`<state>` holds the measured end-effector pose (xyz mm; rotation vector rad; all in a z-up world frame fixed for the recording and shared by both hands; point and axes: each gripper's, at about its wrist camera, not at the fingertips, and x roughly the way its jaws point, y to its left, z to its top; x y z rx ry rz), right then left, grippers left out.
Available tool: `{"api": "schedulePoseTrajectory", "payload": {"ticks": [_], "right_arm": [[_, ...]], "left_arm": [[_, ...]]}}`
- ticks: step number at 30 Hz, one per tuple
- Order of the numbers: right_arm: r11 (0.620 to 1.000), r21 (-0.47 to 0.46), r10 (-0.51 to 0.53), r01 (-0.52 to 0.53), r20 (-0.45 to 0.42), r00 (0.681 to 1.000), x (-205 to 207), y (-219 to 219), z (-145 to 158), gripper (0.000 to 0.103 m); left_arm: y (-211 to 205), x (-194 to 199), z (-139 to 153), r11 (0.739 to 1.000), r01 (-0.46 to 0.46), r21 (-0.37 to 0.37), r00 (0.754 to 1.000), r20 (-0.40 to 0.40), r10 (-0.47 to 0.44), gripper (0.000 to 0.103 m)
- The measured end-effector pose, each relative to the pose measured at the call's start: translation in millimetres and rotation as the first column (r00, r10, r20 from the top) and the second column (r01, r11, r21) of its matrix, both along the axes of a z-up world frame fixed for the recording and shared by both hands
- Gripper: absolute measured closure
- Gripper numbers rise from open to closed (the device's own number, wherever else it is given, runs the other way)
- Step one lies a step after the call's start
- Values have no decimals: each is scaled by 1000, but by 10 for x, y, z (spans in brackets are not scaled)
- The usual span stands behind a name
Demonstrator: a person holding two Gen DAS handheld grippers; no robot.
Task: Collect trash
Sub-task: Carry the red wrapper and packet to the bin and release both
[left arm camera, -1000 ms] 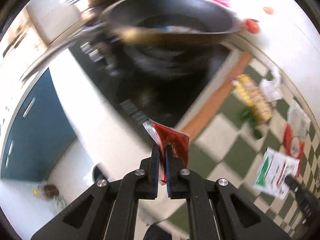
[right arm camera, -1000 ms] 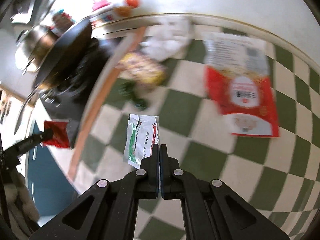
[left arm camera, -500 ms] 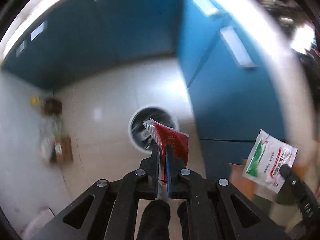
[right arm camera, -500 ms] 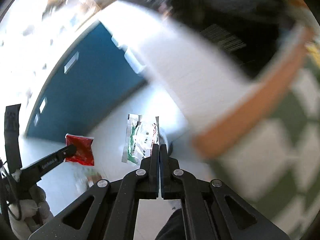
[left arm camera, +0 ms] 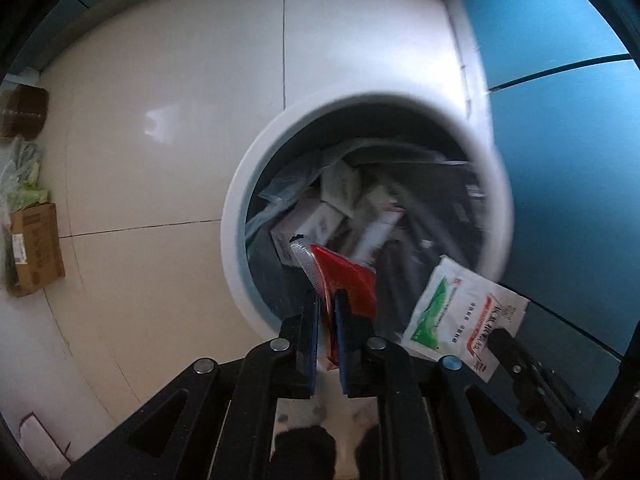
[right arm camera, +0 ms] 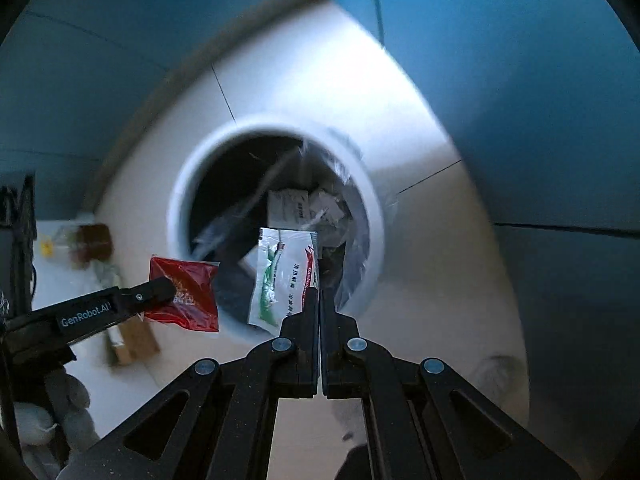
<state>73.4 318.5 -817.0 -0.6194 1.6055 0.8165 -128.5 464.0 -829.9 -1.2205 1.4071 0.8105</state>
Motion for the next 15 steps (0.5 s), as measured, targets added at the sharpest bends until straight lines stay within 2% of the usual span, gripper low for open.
{"api": "schedulePoseTrajectory", "payload": {"ticks": [1, 3, 4, 5, 6, 7, 10, 12, 15], "right_arm": [[1000, -21, 19, -19, 5, 1000, -41, 34, -151, 102], [998, -54, 42, -42, -5, 999, -43, 86, -366, 101], [996, -71, 54, -54, -6, 999, -45, 116, -429, 96], [995, -76, 61, -61, -3, 998, -47, 122, -464, 89], [995, -73, 65, -65, 1, 998, -48, 123, -453, 66], [996, -61, 68, -67, 5, 998, -28, 108, -422, 49], [994, -56, 100, -97, 52, 994, -4, 133, -280, 18], [991, -61, 122, -118, 70, 990, 4, 96, -162, 3], [983, -60, 183, -175, 169, 968, -85, 83, 154, 0]], "left_arm": [[-8, -21, -133, 1000, -1, -4, 1000, -1, 1, 94], [22, -68, -221, 1000, -5, -2, 1000, -5, 5, 85], [21, -95, -254, 1000, -7, 4, 1000, -3, 7, 66], [45, -106, -260, 1000, -11, 11, 1000, -2, 11, 34], [59, -129, -234, 1000, -12, 25, 1000, -8, 12, 19], [54, -160, -189, 999, -8, 50, 1000, -26, 10, 7], [53, -240, -32, 996, -26, 89, 999, -31, 28, 6], [40, -289, 136, 992, -28, 122, 998, -52, 35, 6], [-49, -351, 490, 977, -4, 214, 995, -92, 24, 4]]}}
